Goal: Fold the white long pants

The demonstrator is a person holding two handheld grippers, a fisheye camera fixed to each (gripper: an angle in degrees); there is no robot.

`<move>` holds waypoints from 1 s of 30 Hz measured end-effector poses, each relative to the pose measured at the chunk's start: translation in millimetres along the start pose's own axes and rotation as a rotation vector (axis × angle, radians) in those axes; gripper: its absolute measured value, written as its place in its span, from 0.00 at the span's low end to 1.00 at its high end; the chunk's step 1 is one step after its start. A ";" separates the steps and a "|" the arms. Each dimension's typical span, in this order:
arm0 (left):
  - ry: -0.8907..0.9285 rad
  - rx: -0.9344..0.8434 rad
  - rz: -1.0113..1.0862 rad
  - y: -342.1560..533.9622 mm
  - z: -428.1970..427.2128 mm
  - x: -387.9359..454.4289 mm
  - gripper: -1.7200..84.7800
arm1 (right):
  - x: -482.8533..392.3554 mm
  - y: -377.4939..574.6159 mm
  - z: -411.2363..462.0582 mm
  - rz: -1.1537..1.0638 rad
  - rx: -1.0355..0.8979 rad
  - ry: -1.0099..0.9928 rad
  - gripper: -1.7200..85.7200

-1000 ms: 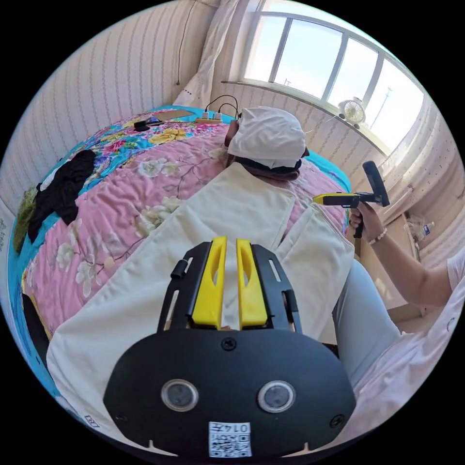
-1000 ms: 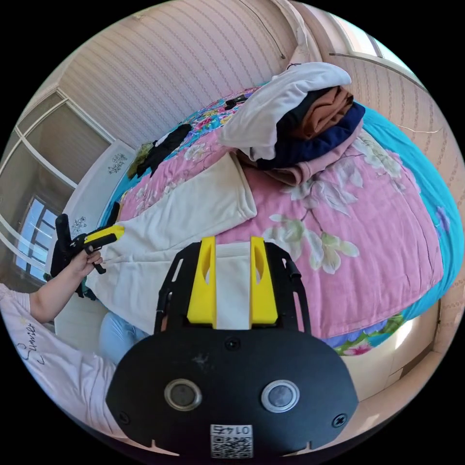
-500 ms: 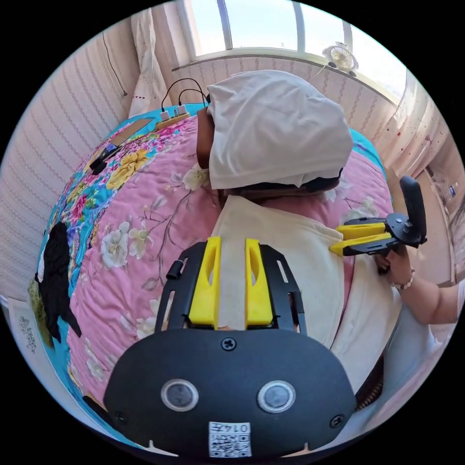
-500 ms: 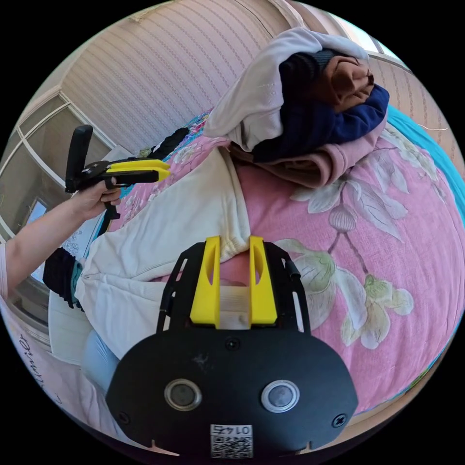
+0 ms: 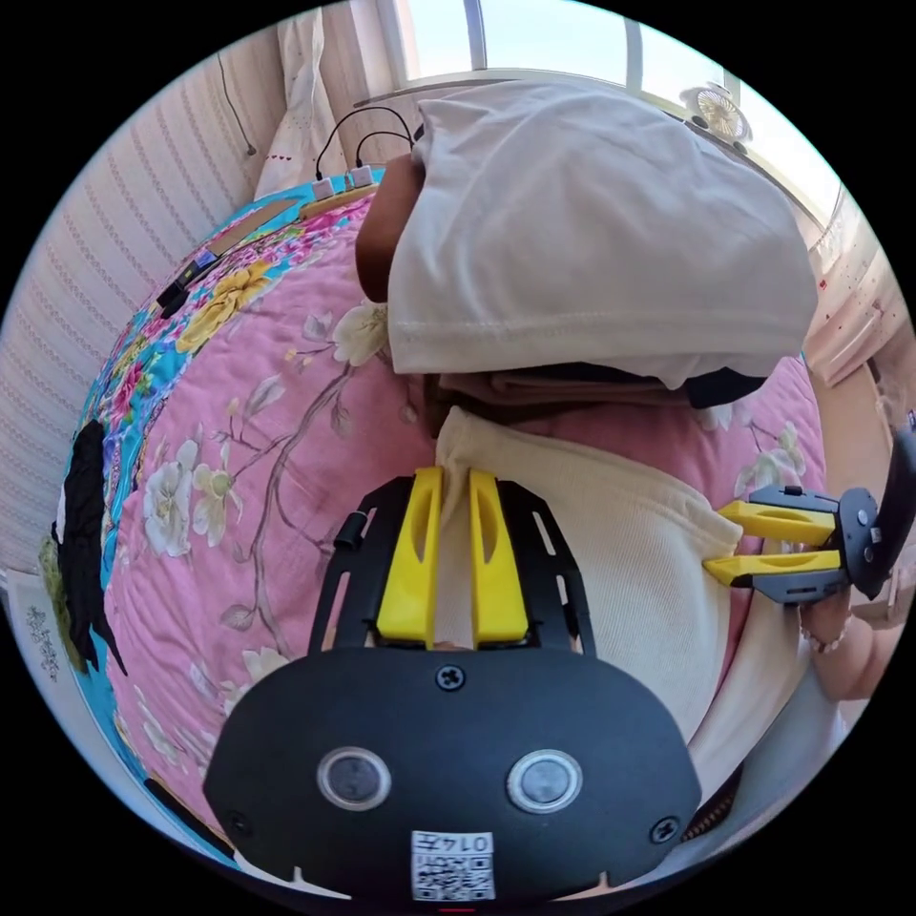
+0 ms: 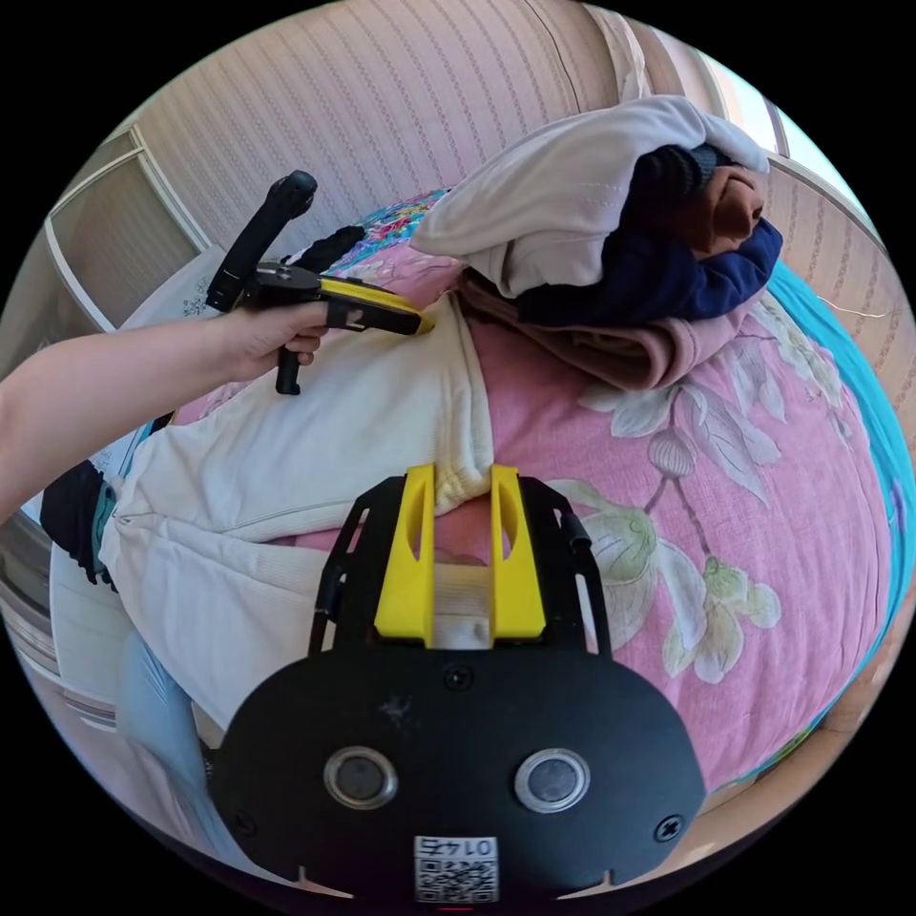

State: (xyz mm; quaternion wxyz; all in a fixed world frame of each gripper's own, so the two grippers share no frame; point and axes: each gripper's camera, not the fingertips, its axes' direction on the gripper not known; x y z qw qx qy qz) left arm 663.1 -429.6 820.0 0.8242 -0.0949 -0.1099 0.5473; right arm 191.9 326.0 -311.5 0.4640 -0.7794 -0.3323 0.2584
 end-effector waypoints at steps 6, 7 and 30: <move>-0.109 0.050 0.042 3.5 -27.0 13.4 0.02 | -21.4 4.9 -22.4 -0.023 0.137 0.031 0.09; -0.100 0.051 0.036 4.1 -27.8 12.6 0.02 | -24.3 4.7 -25.4 -0.018 0.151 0.036 0.08; -0.053 0.196 -0.251 392.3 -232.3 8.4 0.02 | -109.4 -19.0 -50.2 -0.038 0.010 0.106 0.13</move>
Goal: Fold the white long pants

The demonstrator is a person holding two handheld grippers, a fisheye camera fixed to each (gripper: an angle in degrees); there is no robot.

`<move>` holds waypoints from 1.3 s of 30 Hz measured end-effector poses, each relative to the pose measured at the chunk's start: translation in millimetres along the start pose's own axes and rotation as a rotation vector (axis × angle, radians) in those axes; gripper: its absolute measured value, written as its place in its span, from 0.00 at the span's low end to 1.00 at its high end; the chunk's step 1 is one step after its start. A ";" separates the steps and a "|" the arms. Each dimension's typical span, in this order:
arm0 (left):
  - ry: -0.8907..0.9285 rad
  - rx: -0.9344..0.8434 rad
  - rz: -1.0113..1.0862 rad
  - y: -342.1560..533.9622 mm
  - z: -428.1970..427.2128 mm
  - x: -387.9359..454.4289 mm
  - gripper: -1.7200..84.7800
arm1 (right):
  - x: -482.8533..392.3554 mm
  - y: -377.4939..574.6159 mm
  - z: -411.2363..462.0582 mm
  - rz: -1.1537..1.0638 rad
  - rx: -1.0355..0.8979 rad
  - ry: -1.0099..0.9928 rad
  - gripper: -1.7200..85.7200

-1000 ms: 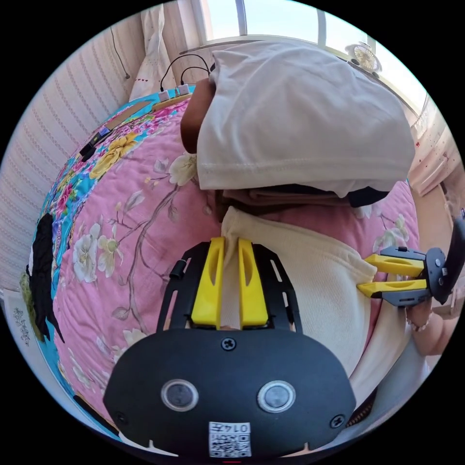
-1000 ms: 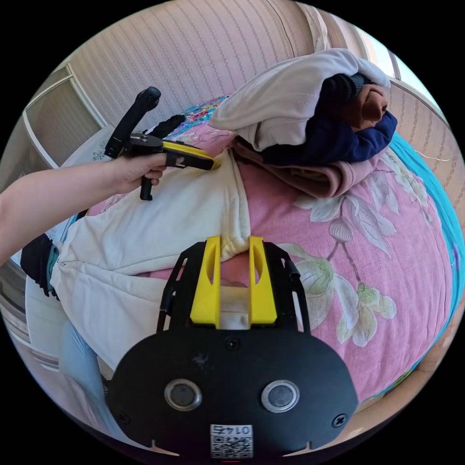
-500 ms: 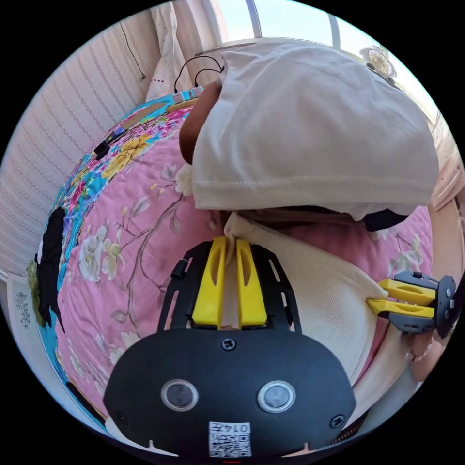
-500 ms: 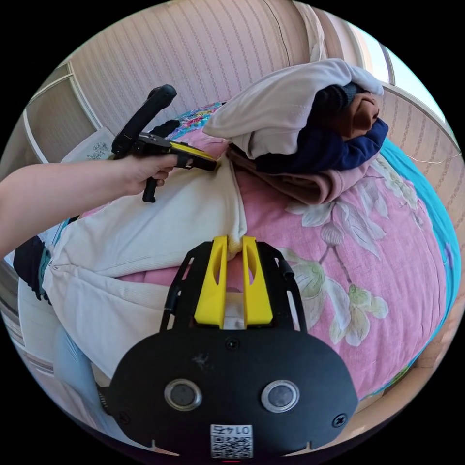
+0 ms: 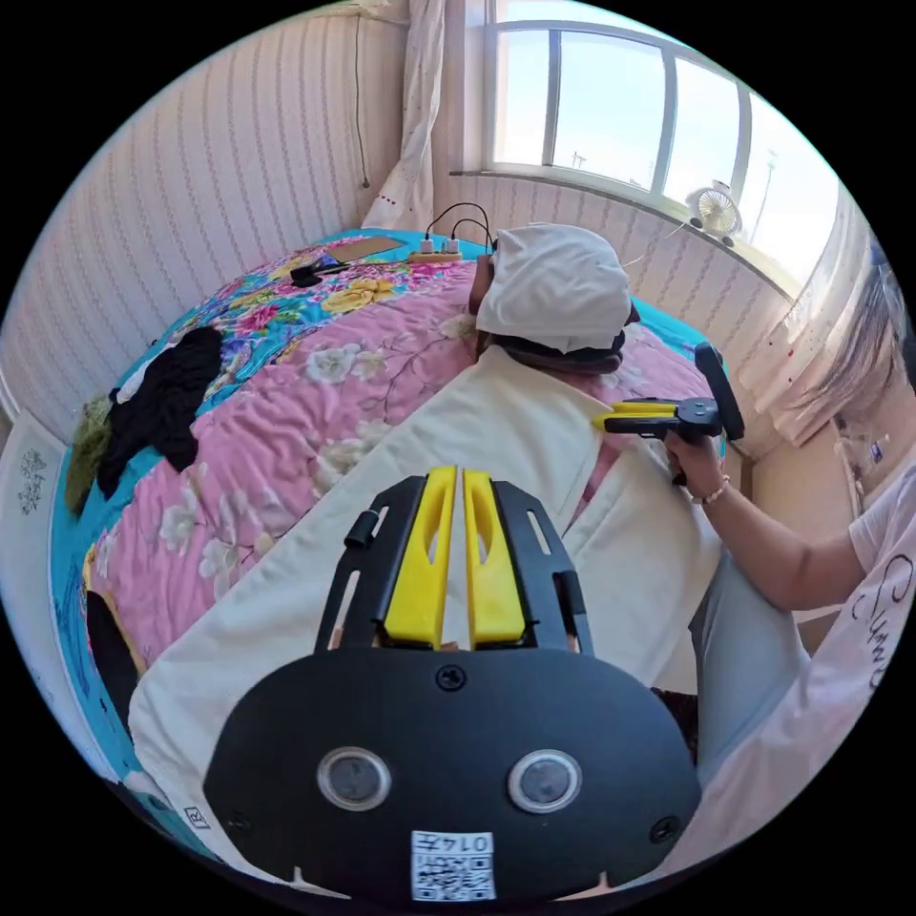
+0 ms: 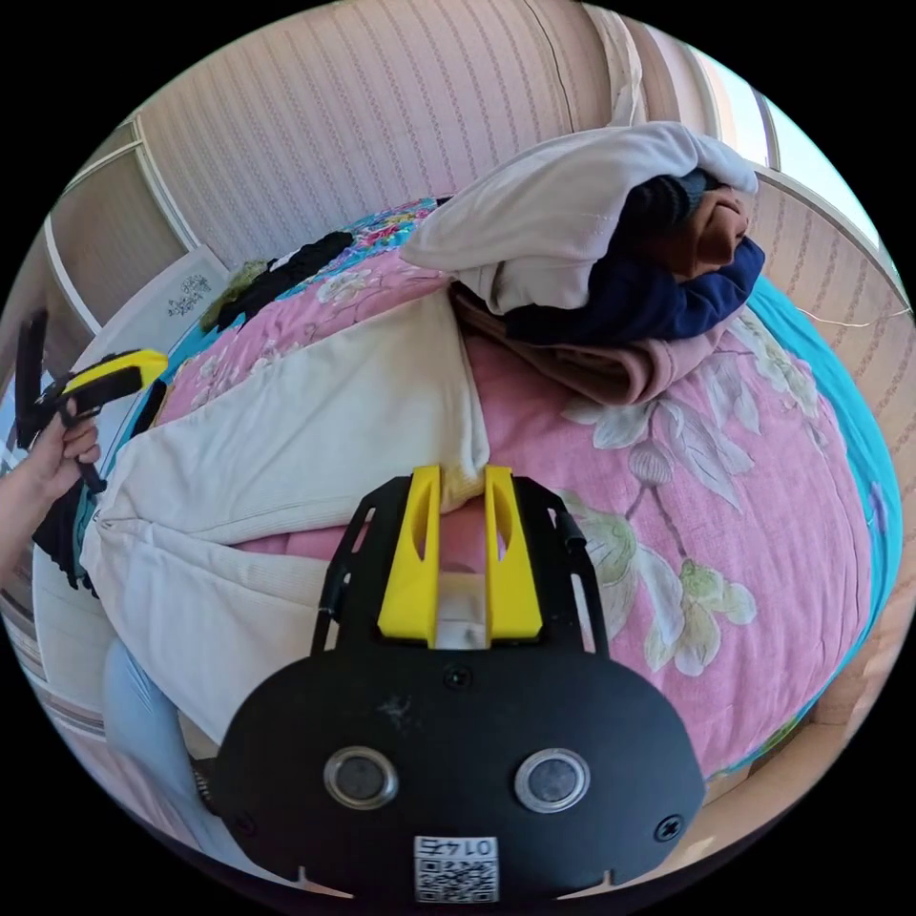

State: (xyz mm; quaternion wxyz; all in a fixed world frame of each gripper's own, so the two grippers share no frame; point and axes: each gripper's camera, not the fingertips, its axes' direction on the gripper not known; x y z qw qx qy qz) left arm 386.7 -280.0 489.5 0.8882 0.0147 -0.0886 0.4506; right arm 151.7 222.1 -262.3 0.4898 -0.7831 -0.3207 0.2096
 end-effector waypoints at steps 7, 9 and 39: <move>-0.312 -0.091 -0.515 245.2 -132.9 -60.1 0.02 | -75.3 13.2 -65.0 -0.152 -0.096 0.136 0.16; -0.353 -0.085 -0.653 306.3 -157.6 -78.1 0.03 | -87.2 22.5 -81.3 -0.170 -0.115 0.144 0.16; -0.300 0.046 -1.293 674.0 -263.8 -209.7 0.15 | -119.0 79.3 -104.1 -0.153 -0.527 0.440 0.12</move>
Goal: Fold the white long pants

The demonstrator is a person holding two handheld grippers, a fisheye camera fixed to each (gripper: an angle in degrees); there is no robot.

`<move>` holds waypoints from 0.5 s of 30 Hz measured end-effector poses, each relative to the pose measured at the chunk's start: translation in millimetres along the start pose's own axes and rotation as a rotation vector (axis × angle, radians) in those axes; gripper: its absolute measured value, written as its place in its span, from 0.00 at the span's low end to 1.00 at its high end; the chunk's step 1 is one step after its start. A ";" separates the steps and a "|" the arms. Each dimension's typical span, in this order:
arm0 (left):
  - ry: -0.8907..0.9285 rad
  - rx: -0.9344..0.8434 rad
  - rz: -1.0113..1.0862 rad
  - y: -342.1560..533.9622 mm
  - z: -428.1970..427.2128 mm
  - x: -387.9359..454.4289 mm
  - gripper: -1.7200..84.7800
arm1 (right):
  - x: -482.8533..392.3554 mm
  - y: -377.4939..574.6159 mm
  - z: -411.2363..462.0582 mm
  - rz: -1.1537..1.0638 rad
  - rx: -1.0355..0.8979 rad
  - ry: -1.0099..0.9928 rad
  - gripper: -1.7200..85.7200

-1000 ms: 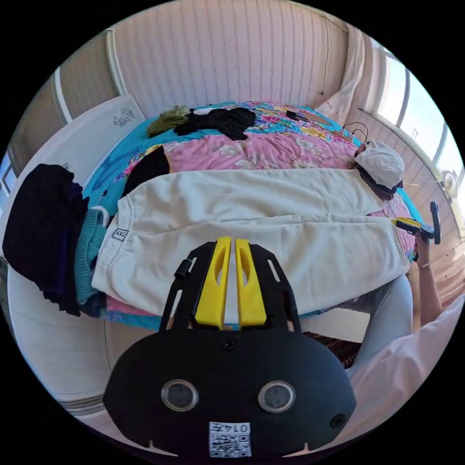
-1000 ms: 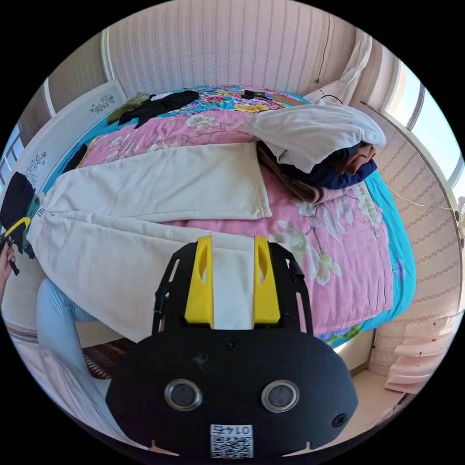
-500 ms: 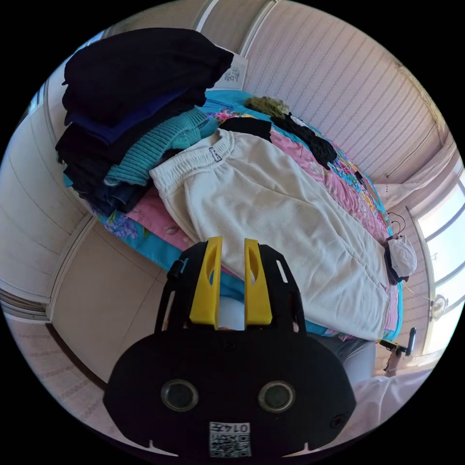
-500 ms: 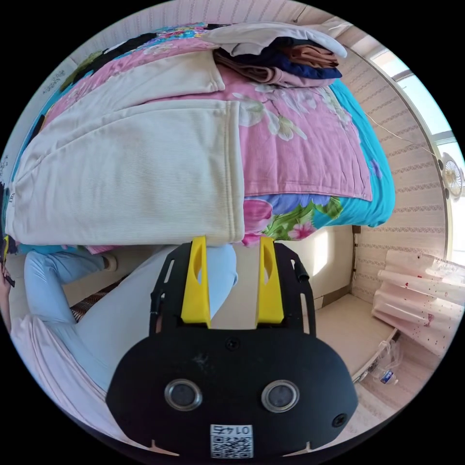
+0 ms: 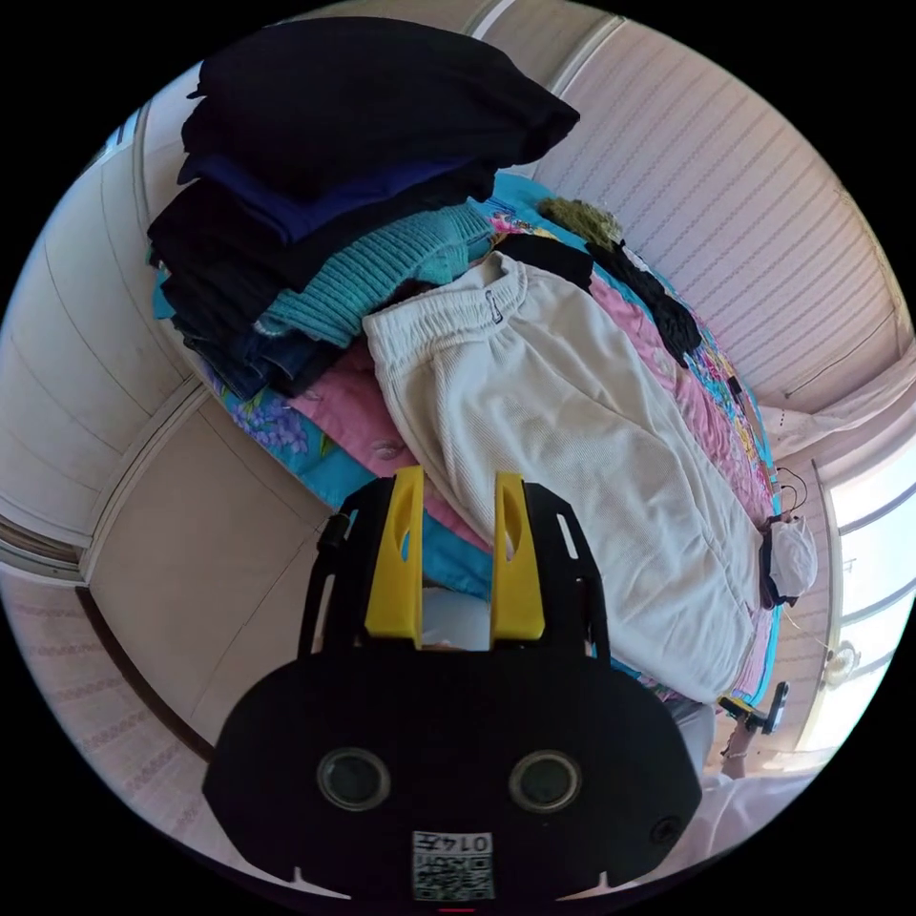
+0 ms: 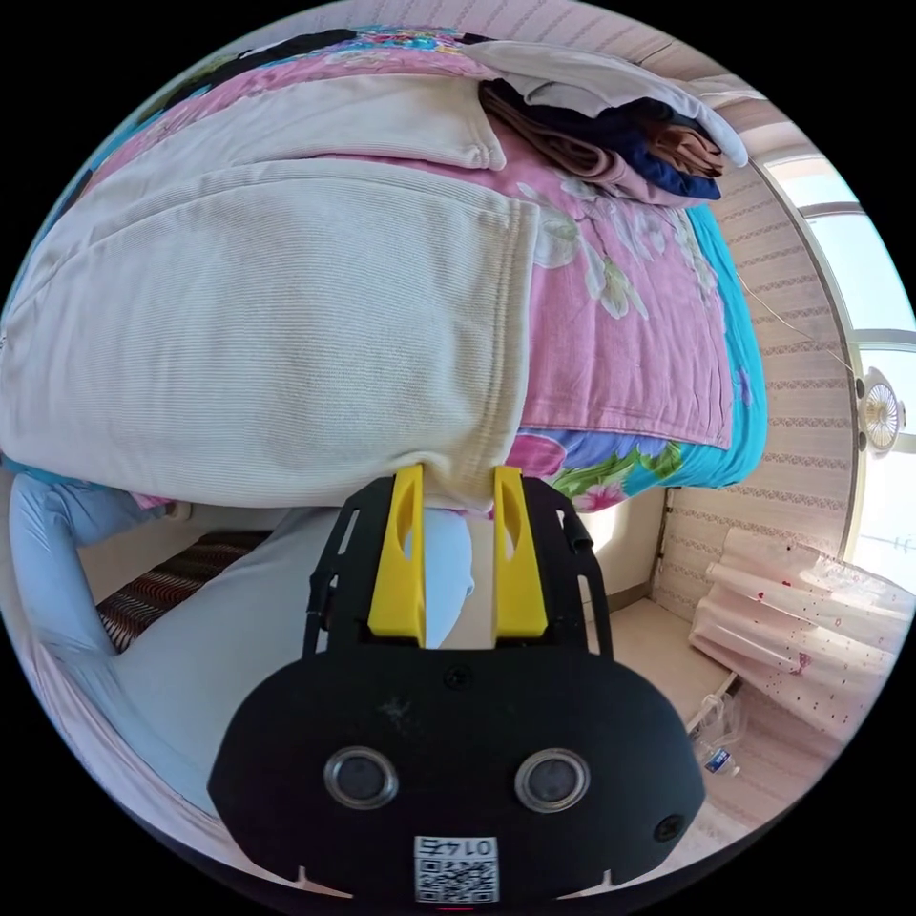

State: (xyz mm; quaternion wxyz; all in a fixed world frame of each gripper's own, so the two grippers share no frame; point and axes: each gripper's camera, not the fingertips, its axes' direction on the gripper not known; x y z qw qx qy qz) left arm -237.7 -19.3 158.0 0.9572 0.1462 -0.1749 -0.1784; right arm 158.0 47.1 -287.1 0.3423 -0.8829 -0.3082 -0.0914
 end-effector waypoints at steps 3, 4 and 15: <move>0.023 0.026 -0.024 -3.2 -3.7 -16.4 0.15 | 2.8 5.7 -0.4 -0.026 0.010 -0.010 0.07; 0.023 0.027 -0.022 -4.0 -4.5 -19.2 0.15 | 5.2 7.7 -0.1 -0.030 0.010 -0.022 0.05; 0.024 0.048 0.003 -23.3 -10.8 -75.9 0.15 | 42.1 40.2 -10.0 -0.046 0.055 -0.078 0.02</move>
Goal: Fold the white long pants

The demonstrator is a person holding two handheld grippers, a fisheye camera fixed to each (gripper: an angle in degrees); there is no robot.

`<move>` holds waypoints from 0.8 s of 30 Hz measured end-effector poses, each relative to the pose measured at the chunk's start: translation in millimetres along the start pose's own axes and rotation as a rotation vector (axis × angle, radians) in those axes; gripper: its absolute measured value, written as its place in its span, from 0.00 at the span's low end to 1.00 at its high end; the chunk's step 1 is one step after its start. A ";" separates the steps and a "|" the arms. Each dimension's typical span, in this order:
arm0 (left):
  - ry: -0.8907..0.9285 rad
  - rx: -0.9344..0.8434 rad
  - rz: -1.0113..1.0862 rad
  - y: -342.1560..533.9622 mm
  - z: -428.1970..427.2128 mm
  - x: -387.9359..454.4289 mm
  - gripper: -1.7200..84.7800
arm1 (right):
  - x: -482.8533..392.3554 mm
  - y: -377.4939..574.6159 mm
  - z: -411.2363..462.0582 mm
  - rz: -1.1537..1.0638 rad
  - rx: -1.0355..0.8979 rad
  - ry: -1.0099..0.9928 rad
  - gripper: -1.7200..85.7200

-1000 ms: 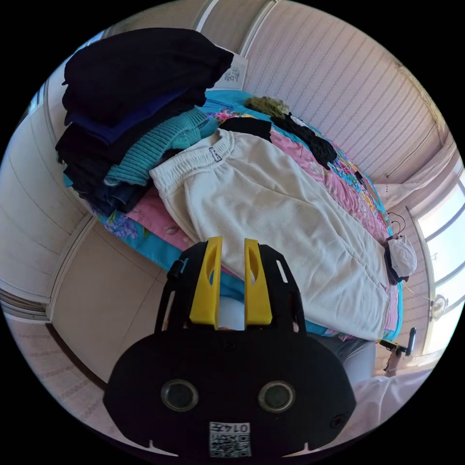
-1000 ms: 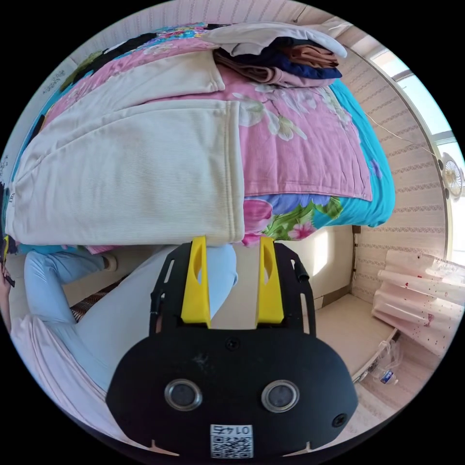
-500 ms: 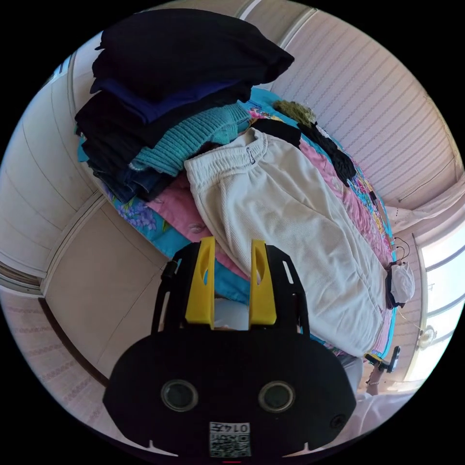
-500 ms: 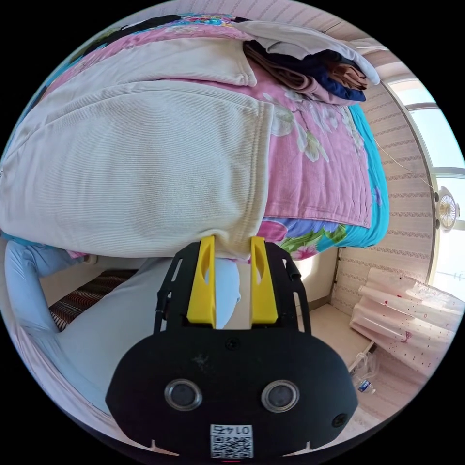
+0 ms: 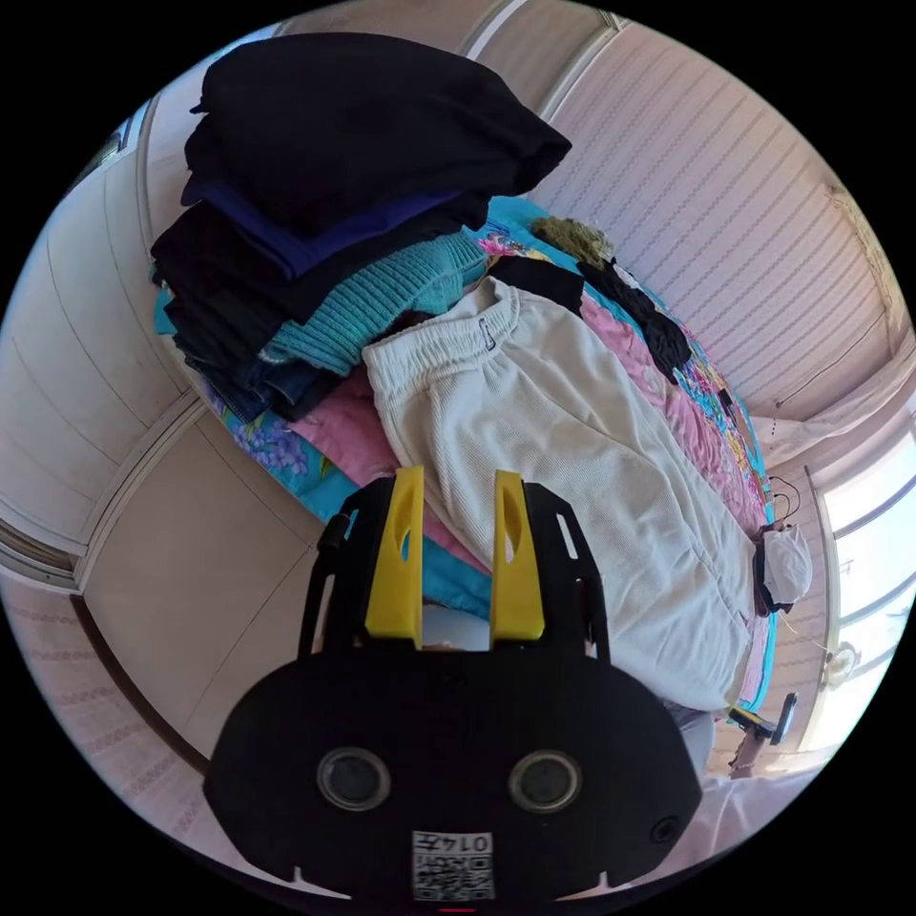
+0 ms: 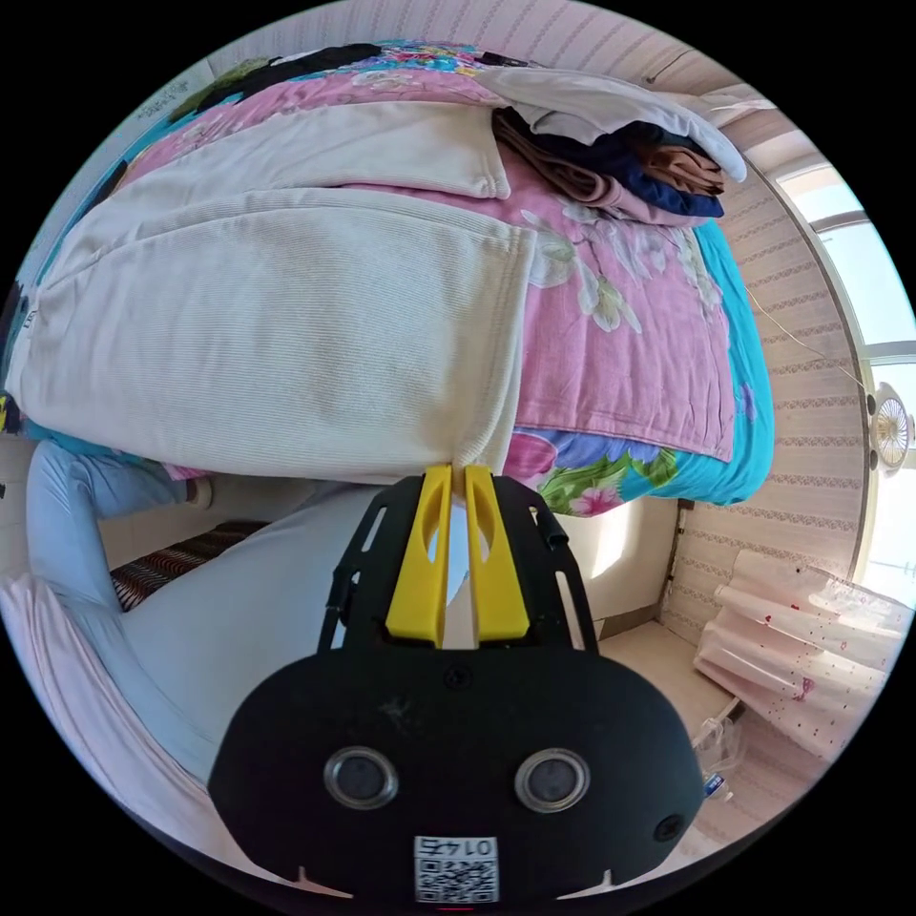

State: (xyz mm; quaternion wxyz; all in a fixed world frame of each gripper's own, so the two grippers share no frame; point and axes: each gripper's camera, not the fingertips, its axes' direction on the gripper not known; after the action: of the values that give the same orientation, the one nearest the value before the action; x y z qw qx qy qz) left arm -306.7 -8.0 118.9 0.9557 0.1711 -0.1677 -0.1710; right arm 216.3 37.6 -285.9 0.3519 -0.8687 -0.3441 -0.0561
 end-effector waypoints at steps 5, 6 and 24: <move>0.044 -0.029 -0.086 -9.7 28.2 -27.4 0.15 | 19.6 14.9 -4.8 0.036 0.027 -0.033 0.02; 0.044 -0.043 -0.088 -10.6 32.5 -28.7 0.15 | 24.9 19.3 -7.3 0.053 0.051 -0.047 0.02; 0.349 0.024 0.069 -83.1 -14.9 -37.6 0.01 | 138.9 37.3 -28.8 0.267 0.335 -0.356 0.02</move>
State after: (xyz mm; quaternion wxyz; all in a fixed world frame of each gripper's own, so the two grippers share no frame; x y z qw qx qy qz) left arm -356.7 -62.9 64.0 0.9735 0.2038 -0.0072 -0.1040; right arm 349.4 77.1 -238.6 0.4286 -0.8323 -0.2876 0.2020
